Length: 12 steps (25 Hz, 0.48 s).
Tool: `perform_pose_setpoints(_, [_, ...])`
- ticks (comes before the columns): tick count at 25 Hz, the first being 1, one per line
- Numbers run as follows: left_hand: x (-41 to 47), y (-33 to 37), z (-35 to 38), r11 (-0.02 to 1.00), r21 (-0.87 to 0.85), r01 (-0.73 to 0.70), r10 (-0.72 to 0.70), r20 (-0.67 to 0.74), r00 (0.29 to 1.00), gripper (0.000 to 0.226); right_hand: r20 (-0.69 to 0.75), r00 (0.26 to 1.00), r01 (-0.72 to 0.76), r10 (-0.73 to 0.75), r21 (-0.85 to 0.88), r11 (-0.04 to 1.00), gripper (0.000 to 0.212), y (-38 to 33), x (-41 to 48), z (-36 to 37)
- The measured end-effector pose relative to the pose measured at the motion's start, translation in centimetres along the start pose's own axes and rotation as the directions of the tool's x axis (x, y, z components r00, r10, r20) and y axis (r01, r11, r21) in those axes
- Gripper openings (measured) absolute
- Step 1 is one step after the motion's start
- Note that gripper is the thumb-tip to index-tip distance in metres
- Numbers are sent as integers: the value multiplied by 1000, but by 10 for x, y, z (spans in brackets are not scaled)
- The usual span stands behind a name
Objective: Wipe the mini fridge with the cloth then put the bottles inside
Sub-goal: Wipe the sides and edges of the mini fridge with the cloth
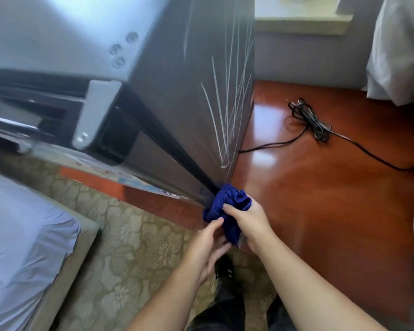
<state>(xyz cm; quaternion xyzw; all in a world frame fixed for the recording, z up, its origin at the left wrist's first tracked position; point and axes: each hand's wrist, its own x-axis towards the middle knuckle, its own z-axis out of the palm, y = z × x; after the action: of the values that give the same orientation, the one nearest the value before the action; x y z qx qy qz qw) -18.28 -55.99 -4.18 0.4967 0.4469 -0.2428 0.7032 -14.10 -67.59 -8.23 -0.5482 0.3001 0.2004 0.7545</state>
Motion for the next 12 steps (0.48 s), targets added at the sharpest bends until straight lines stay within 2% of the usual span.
perform_pose_setpoints(3, [-40, 24, 6, 983, -178, -33, 54, 115, 992, 45, 66, 979, 197, -194, -45, 979, 36, -52, -39, 4])
perform_pose_setpoints(6, [-90, 40, 9, 953, -243, -180, 229, 191, 955, 56, 94, 914, 403, -394, -104, 909, 44, -113, -87, 21])
perform_pose_setpoints(9, [-138, 56, 14, 884, -316, -344, 434, 285, 855, 52, 133, 804, 594, -579, -139, 792, 52, -164, -134, 38])
perform_pose_setpoints(11, [-165, 70, 17, 820, -367, -439, 555, 322, 767, 39, 156, 702, 712, -695, -172, 681, 54, -192, -160, 51])
perform_pose_setpoints(12, [-174, 76, 20, 793, -391, -467, 596, 339, 728, 40, 144, 641, 764, -754, -220, 607, 55, -202, -170, 55])
